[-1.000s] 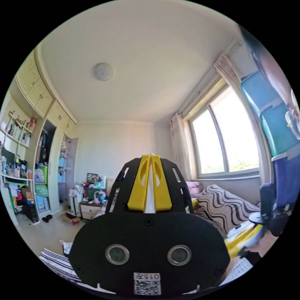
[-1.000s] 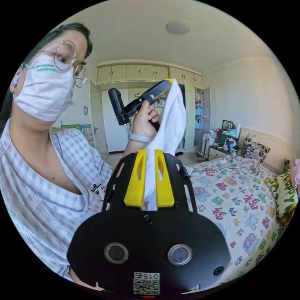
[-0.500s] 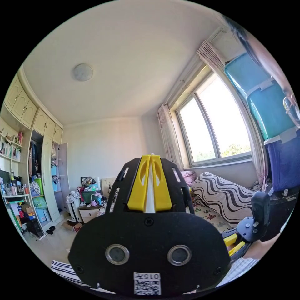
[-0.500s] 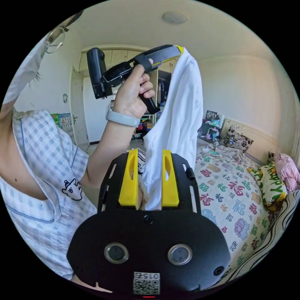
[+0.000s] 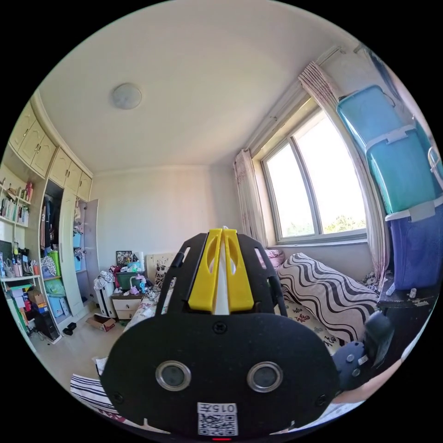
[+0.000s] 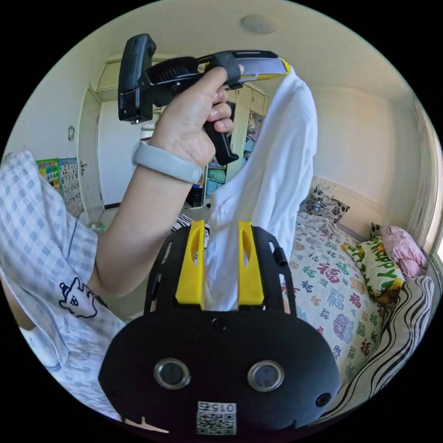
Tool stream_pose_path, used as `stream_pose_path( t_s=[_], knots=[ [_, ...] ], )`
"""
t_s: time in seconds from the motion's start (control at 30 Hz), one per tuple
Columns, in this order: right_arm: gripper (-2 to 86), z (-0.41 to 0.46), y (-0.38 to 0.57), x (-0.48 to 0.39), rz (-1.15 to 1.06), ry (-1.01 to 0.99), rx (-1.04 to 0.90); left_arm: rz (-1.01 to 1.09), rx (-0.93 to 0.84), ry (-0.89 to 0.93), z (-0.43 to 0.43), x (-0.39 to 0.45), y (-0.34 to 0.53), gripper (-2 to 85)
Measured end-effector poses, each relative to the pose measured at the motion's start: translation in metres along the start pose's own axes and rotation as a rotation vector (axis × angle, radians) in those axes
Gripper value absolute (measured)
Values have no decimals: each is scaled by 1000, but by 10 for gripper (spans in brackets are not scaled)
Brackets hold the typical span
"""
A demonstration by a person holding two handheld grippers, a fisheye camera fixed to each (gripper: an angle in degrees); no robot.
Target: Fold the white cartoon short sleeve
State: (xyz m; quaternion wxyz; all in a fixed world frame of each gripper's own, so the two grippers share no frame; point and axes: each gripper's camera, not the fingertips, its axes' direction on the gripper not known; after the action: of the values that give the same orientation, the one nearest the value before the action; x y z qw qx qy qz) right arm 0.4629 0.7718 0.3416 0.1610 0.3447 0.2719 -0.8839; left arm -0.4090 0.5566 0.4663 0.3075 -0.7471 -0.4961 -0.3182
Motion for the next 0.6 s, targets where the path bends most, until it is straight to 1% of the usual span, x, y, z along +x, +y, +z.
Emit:
stream_pose_path(
  t_s=[0.03, 0.07, 0.1, 0.2, 0.27, 0.37, 0.43, 0.5, 0.6],
  knots=[
    [99, 4, -5, -11, -14, 41, 2, 2, -1, -5, -8, 0, -1, -9],
    [74, 5, -6, -16, -15, 58, 10, 3, -2, -5, -13, -1, -2, -9],
    [22, 1, -7, -23, -8, 89, 35, 10, -5, -8, -23, -4, -4, -9],
    [9, -26, 1, -36, -35, 125, 58, 29, -12, -47, -57, -18, -7, -8],
    [5, -52, 13, -28, -13, 137, 56, 23, -5, -71, -84, -33, -6, -8],
    [2, -116, 27, 9, 98, 134, 67, -15, 24, -85, -131, -53, 3, -8],
    [0, -181, 27, 31, 164, 181, 139, -57, 71, -83, -166, -56, 12, -8],
    [0, -224, 17, 29, 151, 258, 169, -68, 137, -84, -192, -48, 15, -8],
    [-1, -286, 2, 3, 94, 417, 277, -43, 247, -131, -236, -28, 8, -8]
  ],
)
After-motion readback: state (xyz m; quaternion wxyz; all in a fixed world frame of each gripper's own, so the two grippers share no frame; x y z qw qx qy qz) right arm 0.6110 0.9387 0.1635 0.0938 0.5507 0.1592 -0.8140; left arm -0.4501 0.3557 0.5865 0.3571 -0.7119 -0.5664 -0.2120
